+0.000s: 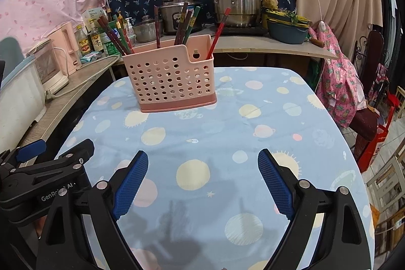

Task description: Organize utensils

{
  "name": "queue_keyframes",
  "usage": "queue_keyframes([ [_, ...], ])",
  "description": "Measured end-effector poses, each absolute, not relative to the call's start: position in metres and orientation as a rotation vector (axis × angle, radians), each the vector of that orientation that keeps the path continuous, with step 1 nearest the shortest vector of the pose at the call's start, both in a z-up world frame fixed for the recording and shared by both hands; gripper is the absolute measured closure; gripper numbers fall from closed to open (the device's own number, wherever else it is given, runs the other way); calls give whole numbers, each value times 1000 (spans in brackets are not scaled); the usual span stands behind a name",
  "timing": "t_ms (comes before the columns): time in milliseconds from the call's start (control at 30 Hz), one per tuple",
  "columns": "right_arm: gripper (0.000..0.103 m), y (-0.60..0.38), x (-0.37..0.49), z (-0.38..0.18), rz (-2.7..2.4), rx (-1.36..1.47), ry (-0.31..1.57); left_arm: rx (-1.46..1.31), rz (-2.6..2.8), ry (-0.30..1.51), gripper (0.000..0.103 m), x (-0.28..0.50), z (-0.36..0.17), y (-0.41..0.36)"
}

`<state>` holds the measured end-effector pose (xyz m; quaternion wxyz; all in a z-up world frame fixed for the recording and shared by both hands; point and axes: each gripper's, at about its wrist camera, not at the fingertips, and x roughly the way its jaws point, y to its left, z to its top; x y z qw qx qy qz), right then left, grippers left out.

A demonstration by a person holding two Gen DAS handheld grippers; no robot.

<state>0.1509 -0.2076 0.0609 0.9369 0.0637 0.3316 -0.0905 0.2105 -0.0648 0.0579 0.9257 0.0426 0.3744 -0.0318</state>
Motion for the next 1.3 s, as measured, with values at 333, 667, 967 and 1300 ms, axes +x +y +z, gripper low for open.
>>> queue_keyframes([
  [333,18,-211,163,66,-187,122,653,88,-52,739,8,222,64,-69],
  [667,18,-213,175,73,-190,106,635,88,-37,713,8,231,71,-72],
  [967,18,-216,179,76,-193,109,624,83,-35,703,8,235,75,-73],
  [1300,18,-215,179,83,-196,104,609,89,-32,675,8,234,82,-76],
])
